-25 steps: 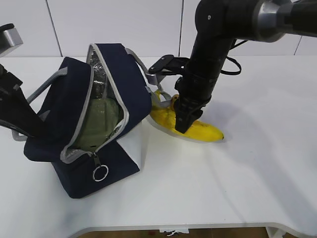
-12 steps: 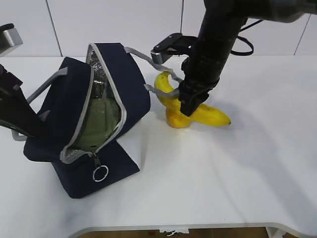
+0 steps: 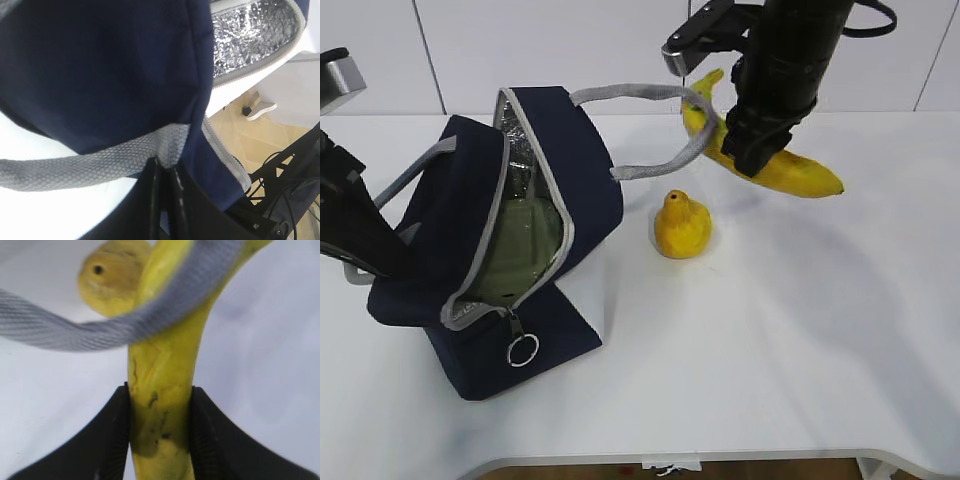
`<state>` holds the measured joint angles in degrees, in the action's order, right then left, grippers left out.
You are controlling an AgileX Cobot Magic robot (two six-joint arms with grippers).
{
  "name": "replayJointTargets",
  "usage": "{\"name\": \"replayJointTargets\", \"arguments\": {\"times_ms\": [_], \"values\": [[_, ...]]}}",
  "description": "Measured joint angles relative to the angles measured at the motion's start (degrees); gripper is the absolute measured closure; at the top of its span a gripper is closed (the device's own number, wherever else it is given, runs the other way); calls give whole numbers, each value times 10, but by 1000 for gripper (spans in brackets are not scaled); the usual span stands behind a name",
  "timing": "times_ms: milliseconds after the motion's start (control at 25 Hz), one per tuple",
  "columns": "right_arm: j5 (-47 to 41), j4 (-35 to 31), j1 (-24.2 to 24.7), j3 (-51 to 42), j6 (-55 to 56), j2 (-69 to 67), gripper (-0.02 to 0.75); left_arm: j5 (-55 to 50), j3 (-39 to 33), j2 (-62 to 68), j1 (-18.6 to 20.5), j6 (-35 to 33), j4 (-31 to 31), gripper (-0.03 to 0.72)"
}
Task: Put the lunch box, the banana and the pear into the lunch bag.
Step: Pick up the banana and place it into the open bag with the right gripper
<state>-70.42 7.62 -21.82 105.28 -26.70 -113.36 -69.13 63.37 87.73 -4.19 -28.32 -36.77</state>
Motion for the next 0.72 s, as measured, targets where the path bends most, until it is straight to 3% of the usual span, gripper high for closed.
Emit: {"name": "replayJointTargets", "arguments": {"times_ms": [440,720], "values": [[-4,115,0,1,112,55,470,0,0,0,0,0,0,694],[-11,57,1,9,133,68,470,0,0,0,0,0,0,694]]}}
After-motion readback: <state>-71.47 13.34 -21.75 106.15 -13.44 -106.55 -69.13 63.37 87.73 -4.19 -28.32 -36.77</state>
